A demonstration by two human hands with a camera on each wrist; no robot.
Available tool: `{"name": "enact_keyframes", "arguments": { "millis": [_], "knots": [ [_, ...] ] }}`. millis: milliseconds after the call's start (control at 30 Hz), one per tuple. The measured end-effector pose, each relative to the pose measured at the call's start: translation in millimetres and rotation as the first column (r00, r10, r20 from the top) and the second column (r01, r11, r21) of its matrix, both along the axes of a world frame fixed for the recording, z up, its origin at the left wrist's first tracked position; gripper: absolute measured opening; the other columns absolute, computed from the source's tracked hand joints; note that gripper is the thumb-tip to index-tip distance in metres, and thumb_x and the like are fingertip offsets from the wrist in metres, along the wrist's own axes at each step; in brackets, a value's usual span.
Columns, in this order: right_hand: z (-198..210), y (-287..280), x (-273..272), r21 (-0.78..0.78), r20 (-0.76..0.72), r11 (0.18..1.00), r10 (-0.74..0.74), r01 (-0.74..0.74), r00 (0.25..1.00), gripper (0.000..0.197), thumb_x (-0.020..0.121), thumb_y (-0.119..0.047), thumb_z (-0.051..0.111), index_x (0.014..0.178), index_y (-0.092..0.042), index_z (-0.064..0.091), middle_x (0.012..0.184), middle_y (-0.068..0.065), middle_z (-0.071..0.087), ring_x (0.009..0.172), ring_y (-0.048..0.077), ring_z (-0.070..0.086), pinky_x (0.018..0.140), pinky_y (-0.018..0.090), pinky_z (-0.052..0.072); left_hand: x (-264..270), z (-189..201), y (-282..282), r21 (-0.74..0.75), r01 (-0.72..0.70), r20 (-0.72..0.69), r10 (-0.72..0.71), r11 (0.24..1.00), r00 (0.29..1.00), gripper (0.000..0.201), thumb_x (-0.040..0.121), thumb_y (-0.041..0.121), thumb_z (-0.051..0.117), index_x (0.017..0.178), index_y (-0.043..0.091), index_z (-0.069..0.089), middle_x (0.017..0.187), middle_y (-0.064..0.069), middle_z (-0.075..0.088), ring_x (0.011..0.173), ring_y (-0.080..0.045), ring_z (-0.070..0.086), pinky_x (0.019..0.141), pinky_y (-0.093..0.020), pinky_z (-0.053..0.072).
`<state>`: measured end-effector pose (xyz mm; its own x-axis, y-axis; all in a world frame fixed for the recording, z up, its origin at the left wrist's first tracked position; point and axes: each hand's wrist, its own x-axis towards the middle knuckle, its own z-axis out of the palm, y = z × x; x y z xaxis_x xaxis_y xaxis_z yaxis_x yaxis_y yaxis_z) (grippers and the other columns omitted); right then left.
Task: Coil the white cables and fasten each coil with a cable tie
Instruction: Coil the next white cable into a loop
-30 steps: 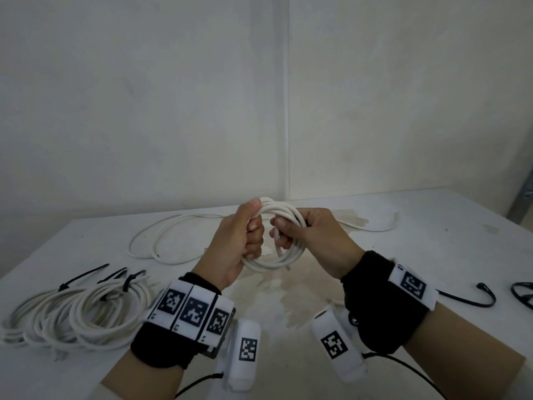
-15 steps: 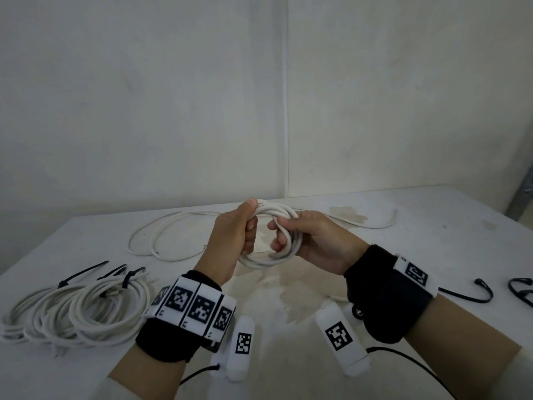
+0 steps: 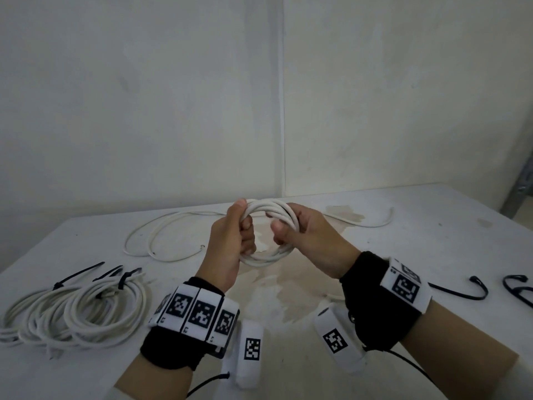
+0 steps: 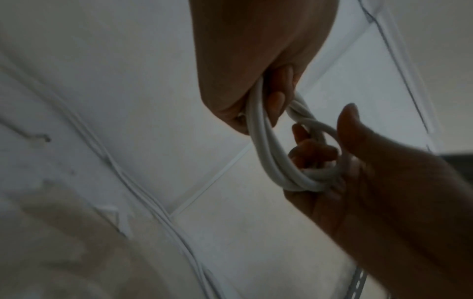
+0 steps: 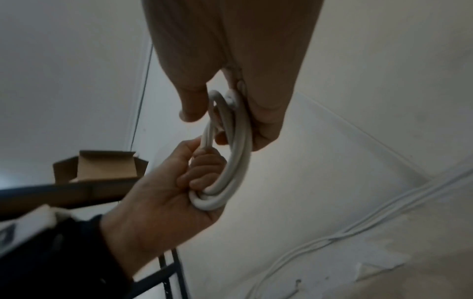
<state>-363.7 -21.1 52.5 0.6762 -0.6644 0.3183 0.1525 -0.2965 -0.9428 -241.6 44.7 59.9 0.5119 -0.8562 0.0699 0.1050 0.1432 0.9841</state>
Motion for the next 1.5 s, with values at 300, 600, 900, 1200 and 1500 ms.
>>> {"name": "enact_keyframes", "arguments": {
  "millis": [300, 600, 900, 1200, 1500],
  "knots": [
    [-3, -10, -6, -0.351, -0.321, 0.934, -0.189, 0.069, 0.928, 0.043, 0.096, -0.011, 0.041, 0.138, -0.012, 0.039, 0.109, 0.008, 0.062, 0.095, 0.022, 0.066, 0.088, 0.041, 0.052, 5, -2, 1, 0.008, -0.038, 0.017, 0.038, 0.999, 0.999, 0.043, 0.096, 0.029, 0.039, 0.055, 0.016, 0.034, 0.039, 0.009, 0.025, 0.035, -0.007, 0.019, 0.039, -0.02, 0.02],
    [-1, 9, -2, 0.046, -0.015, 0.999, 0.016, -0.015, 1.0, 0.025, 0.098, -0.006, 0.036, 0.111, -0.021, 0.051, 0.078, 0.0, 0.059, 0.073, 0.006, 0.062, 0.073, 0.019, 0.046, 2, -2, 6, -0.066, 0.009, -0.078, -0.014, 0.998, 0.997, 0.042, 0.096, 0.032, 0.035, 0.057, 0.015, 0.032, 0.04, 0.008, 0.024, 0.035, -0.007, 0.019, 0.038, -0.019, 0.022],
    [-1, 15, 9, 0.141, 0.089, 0.981, -0.146, 0.133, 0.985, 0.024, 0.096, -0.006, 0.036, 0.095, -0.019, 0.056, 0.067, -0.002, 0.042, 0.048, 0.007, 0.04, 0.06, 0.025, 0.043, -1, -17, 2, -0.059, -0.124, 0.372, 0.138, 0.99, 0.918, 0.045, 0.1, 0.036, 0.024, 0.065, 0.014, 0.041, 0.054, 0.001, 0.039, 0.039, -0.003, 0.043, 0.052, -0.025, 0.037],
    [1, 8, -1, 0.111, 0.011, 0.968, -0.228, 0.225, 0.974, 0.027, 0.093, -0.004, 0.037, 0.084, -0.018, 0.058, 0.061, -0.003, 0.04, 0.044, 0.007, 0.035, 0.052, 0.026, 0.035, 4, -33, 9, -0.005, -0.006, 0.598, 0.008, 1.0, 0.802, 0.039, 0.097, 0.039, 0.025, 0.071, 0.019, 0.045, 0.064, 0.005, 0.049, 0.056, -0.001, 0.047, 0.064, -0.019, 0.039],
    [20, 2, -9, -0.018, -0.159, 0.99, -0.138, 0.137, 0.977, 0.021, 0.091, -0.004, 0.038, 0.082, -0.011, 0.056, 0.063, 0.002, 0.04, 0.05, 0.014, 0.035, 0.049, 0.025, 0.034, -2, 7, 3, 0.162, 0.229, 0.252, -0.265, 0.96, 0.931, 0.035, 0.093, 0.039, 0.046, 0.076, 0.009, 0.053, 0.044, 0.007, 0.039, 0.043, -0.012, 0.041, 0.06, -0.032, 0.048]
  ]
}}
